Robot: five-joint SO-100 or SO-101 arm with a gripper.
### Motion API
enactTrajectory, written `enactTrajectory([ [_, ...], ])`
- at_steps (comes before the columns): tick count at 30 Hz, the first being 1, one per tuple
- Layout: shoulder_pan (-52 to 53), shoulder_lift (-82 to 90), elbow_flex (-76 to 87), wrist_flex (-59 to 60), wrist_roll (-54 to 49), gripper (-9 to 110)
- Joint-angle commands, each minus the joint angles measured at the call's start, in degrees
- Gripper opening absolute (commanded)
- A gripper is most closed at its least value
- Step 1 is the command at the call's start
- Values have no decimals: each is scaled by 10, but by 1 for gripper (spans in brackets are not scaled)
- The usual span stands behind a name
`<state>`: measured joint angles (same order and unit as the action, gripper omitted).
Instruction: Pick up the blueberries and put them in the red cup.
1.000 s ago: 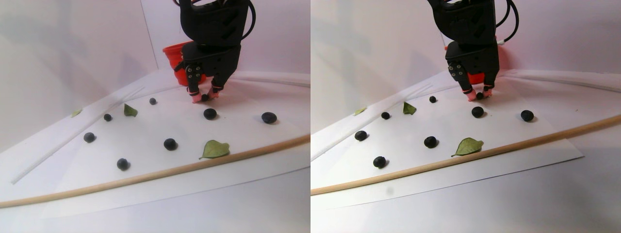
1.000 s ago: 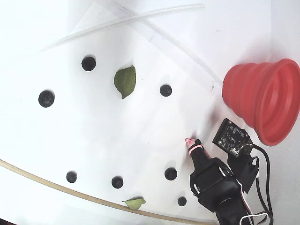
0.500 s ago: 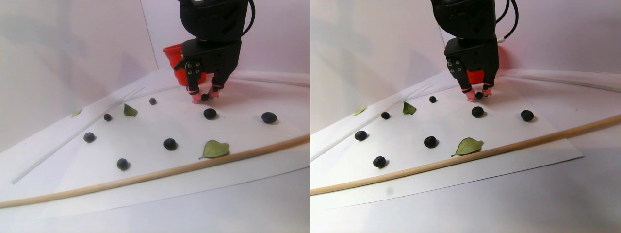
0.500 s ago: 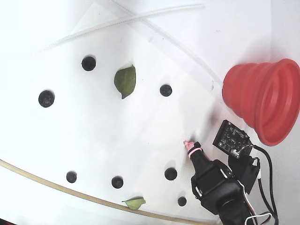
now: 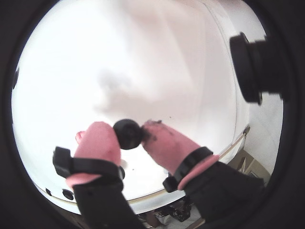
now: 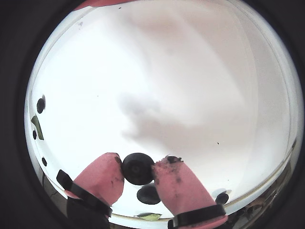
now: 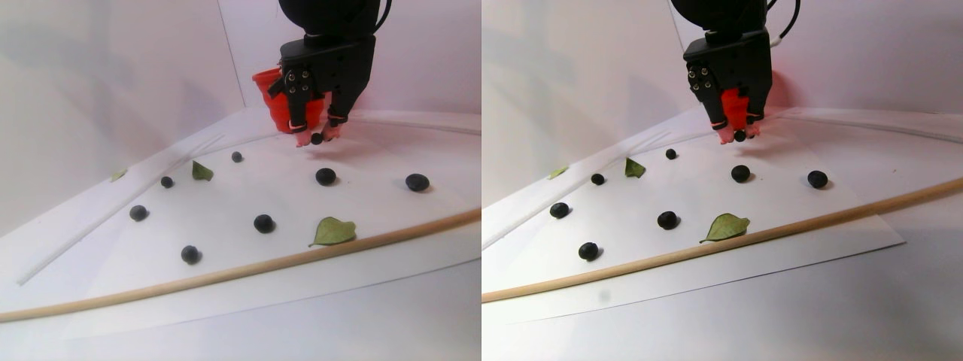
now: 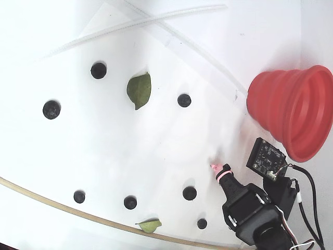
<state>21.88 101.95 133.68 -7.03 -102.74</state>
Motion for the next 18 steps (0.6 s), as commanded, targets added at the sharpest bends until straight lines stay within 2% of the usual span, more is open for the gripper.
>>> enactTrajectory([
  [1,-8,81,6,25,5,11],
  [18,-20,193,13,151,6,11],
])
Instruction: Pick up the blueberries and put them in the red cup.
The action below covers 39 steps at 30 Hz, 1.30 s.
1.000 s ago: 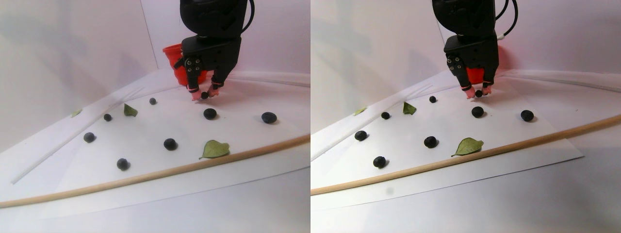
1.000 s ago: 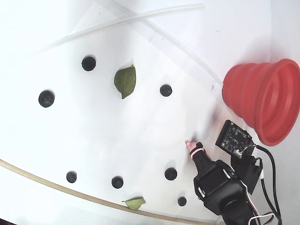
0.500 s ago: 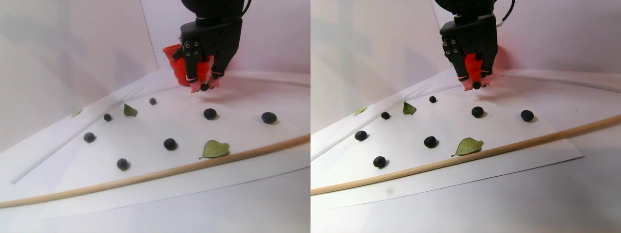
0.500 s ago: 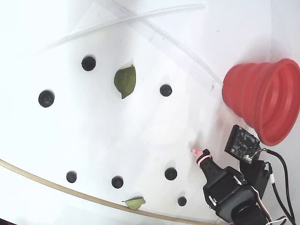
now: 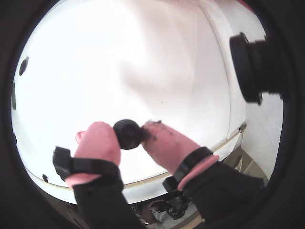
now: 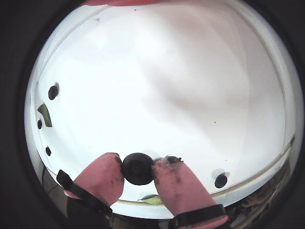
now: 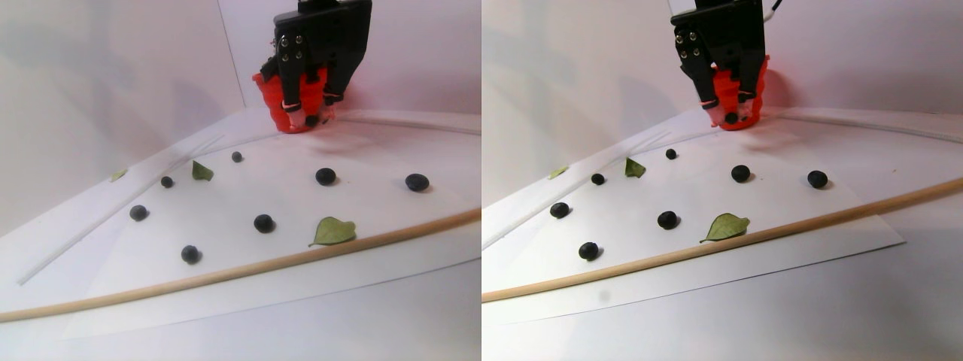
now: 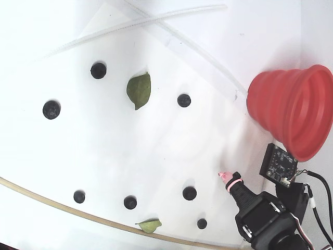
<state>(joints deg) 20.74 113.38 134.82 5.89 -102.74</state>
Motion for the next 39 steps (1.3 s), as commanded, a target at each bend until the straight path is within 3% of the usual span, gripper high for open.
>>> enactTrajectory([
  [1,-10,88,2,31,7,11],
  [39,-27,183,-75,101,9,11],
])
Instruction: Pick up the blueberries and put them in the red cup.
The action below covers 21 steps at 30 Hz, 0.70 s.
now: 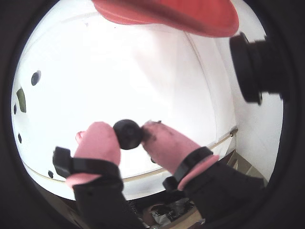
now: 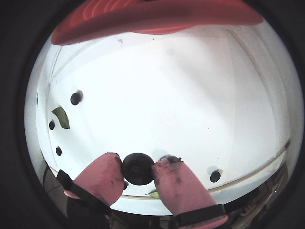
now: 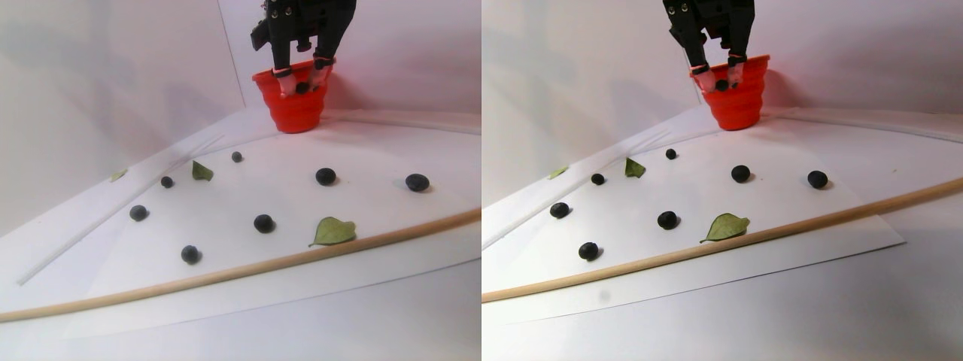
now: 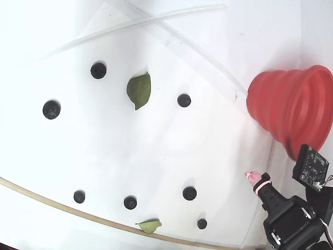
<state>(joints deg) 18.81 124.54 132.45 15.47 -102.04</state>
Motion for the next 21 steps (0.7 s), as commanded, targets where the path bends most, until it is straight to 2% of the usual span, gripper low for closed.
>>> enactTrajectory([
  [1,-8,69,-55,5,3,11],
  [21,-13,20,-150,5,12,12],
])
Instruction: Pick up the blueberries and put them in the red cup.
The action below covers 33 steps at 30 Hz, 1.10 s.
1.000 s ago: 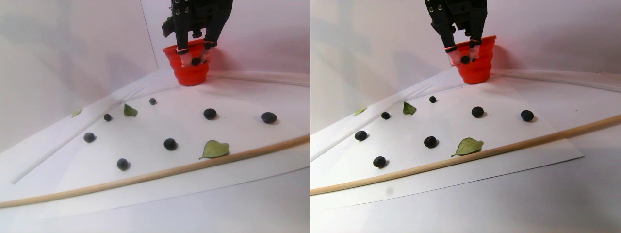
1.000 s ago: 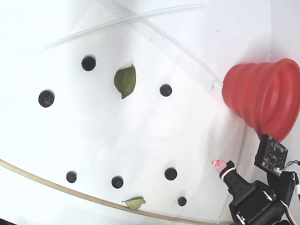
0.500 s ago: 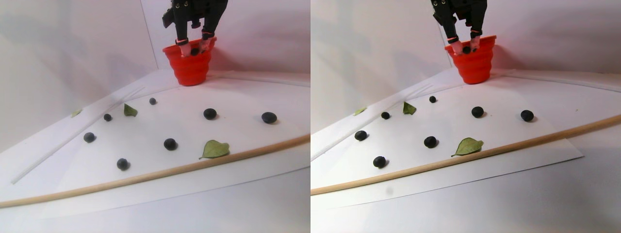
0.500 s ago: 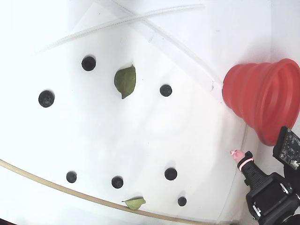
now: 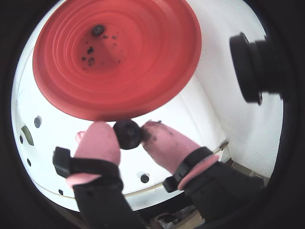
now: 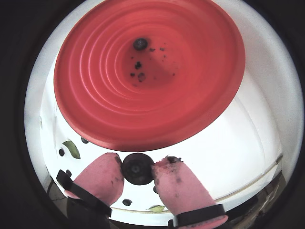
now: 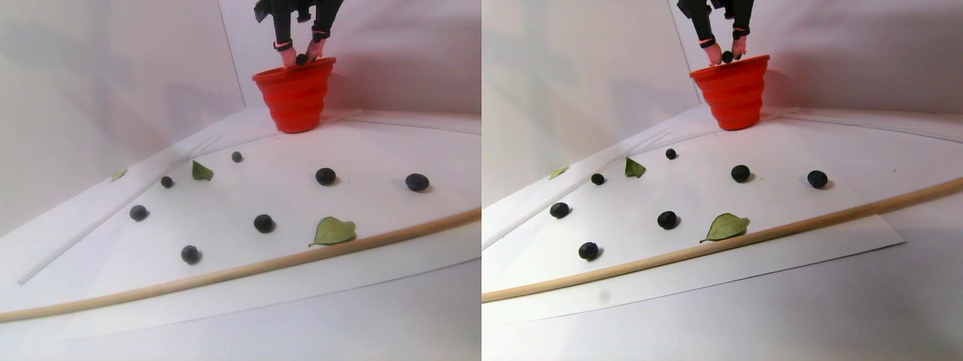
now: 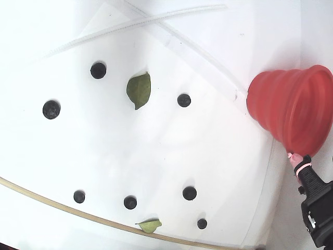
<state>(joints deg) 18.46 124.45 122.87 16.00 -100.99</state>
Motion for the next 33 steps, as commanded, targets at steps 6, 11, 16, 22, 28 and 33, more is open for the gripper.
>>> enactTrajectory([
  [6,-14,3,-69,-25,2,12],
  [11,-18,-12,-66,-62,-2,12],
  [16,-21,-19,-69,-74,0,13],
  [22,-25,-20,-69,-85,2,15],
  [28,-31,-5,-64,-85,-2,17],
  [33,-41,15,-54,-79,-10,17],
])
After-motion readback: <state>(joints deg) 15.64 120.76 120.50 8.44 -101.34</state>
